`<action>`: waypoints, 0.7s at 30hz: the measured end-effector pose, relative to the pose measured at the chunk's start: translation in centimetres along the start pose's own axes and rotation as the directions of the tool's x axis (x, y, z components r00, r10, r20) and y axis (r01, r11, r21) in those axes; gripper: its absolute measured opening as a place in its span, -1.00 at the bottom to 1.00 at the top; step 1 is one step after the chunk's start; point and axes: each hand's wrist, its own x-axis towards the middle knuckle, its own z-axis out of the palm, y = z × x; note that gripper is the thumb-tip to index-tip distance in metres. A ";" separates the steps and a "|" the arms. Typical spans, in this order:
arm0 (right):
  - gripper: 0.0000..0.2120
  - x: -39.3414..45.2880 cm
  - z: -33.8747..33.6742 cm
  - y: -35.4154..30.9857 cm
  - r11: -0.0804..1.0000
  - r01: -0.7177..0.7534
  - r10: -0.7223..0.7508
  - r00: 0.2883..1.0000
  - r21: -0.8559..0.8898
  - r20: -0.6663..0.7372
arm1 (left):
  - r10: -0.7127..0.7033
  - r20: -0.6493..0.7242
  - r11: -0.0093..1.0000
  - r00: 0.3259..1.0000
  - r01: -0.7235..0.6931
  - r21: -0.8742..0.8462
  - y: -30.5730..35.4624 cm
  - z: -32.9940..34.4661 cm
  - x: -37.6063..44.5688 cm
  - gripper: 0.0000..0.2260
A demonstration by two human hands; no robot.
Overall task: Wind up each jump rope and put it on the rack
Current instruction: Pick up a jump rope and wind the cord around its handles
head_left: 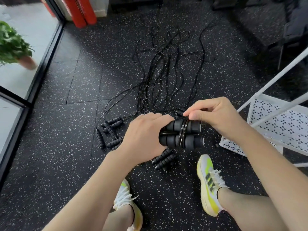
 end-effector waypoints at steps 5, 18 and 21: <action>-0.68 0.2 3.4 1.7 0.976 -0.042 0.058 0.996 0.213 -0.066 | -0.250 -0.098 0.958 0.963 0.231 -0.172 1.0 -0.6 0.5 -0.69; -0.77 -2.1 8.7 0.3 0.892 -0.146 0.192 0.979 -0.427 0.067 | -0.538 -0.155 0.824 0.828 0.556 0.108 -1.1 -0.6 0.8 -0.85; -0.80 -2.7 9.2 -0.8 0.849 -0.101 0.167 0.982 -0.518 0.083 | -0.547 -0.166 0.809 0.820 0.569 0.149 -1.8 -0.4 0.6 -0.85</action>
